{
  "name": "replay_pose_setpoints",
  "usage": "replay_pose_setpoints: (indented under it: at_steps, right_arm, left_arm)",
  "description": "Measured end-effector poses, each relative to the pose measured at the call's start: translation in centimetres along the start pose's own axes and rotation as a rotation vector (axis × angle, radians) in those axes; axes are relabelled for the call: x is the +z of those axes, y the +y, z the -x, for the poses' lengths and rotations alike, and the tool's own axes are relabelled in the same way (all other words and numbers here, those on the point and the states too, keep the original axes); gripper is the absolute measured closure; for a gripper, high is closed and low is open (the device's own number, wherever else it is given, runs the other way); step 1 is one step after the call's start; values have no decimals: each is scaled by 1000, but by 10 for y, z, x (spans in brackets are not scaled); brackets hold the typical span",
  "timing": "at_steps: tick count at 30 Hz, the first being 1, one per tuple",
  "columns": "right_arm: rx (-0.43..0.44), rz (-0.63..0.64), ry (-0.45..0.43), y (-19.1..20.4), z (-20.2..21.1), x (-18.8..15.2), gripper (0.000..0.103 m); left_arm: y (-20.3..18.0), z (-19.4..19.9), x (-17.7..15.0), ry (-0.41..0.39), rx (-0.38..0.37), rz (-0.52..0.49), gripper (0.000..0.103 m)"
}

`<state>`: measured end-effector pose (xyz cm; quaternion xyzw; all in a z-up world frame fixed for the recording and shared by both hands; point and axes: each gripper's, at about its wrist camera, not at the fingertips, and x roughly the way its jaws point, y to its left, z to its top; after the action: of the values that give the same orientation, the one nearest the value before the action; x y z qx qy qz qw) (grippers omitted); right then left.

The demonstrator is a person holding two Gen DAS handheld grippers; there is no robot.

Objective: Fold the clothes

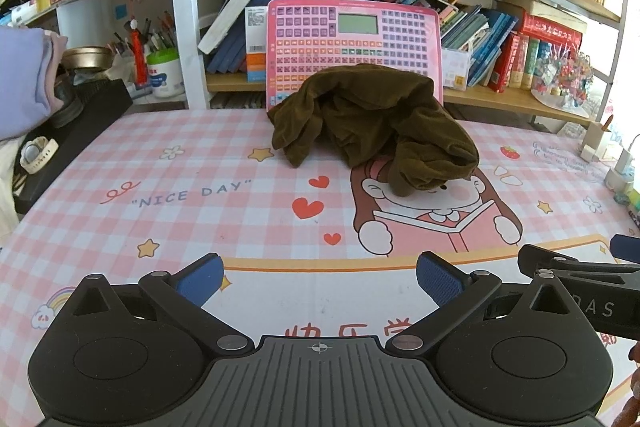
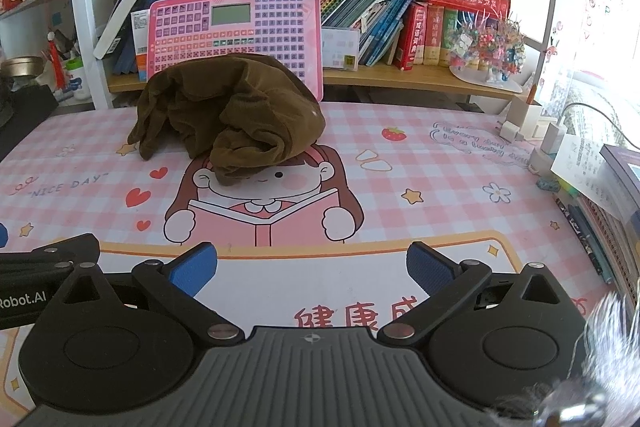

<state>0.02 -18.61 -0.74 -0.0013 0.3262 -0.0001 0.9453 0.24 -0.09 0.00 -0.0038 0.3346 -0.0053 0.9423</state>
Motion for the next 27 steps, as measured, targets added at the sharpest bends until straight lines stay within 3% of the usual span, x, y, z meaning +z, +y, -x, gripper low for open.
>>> replay_pose_setpoints:
  at_steps: [27]
  right_arm:
    - [28, -30, 20, -1, 1, -2, 1]
  left_arm:
    - [5, 5, 0, -5, -11, 12, 0]
